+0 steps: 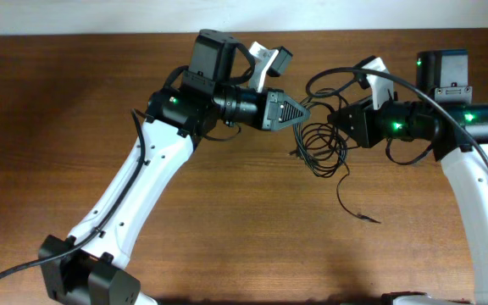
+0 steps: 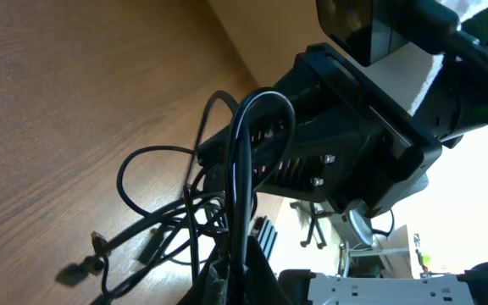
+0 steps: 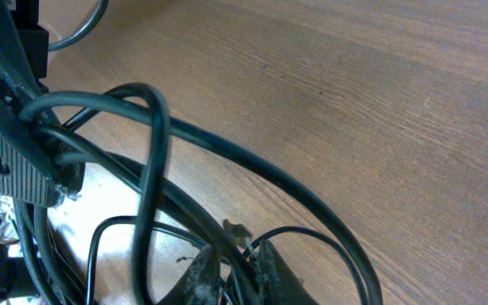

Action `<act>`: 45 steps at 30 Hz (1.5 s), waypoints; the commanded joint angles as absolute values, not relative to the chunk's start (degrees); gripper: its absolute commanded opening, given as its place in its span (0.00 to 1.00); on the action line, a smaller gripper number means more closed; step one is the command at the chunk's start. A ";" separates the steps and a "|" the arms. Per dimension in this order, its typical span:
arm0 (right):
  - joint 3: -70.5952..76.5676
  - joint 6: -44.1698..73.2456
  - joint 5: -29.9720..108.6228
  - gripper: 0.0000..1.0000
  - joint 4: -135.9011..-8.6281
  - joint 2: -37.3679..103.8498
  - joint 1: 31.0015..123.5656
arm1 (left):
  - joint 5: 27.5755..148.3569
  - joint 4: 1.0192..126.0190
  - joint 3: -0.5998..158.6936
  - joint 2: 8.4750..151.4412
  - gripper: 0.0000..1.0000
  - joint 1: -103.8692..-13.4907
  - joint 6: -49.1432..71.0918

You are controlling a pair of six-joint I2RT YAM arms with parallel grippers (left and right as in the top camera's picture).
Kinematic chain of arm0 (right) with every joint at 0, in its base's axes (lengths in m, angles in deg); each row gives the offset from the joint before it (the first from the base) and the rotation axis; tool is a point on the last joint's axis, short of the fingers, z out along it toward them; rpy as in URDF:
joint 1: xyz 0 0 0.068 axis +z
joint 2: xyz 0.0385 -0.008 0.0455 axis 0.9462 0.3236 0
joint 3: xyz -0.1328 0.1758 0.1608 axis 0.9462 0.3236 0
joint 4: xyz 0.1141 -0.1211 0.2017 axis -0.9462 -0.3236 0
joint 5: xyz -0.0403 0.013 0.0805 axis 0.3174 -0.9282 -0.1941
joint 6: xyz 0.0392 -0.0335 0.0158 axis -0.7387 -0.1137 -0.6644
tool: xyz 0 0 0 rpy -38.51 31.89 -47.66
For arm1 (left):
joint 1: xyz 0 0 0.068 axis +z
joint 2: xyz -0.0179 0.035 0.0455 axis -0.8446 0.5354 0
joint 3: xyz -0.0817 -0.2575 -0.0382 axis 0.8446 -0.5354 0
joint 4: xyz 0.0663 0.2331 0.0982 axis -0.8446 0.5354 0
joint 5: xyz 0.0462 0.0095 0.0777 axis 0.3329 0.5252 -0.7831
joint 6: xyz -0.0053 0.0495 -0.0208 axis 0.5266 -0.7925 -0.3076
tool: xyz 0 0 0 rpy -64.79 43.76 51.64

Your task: Untangle cables

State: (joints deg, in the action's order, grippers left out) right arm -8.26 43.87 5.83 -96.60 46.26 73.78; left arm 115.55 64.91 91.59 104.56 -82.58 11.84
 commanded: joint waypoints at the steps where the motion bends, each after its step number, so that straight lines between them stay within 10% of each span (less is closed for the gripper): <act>1: -8.32 44.07 4.34 0.13 -96.34 46.08 73.73 | 114.50 64.80 92.01 104.84 0.00 -82.76 10.88; 13: -8.32 43.24 4.76 0.50 -98.98 46.13 73.73 | 119.05 64.73 92.01 104.84 0.00 -82.76 4.34; 23: -7.67 35.11 4.45 0.19 -100.86 46.43 73.73 | 119.86 64.75 92.01 104.84 0.00 -82.76 4.36; 45: -7.67 35.00 6.90 0.24 -96.67 50.39 73.73 | 123.18 64.80 92.01 104.84 0.00 -82.78 4.41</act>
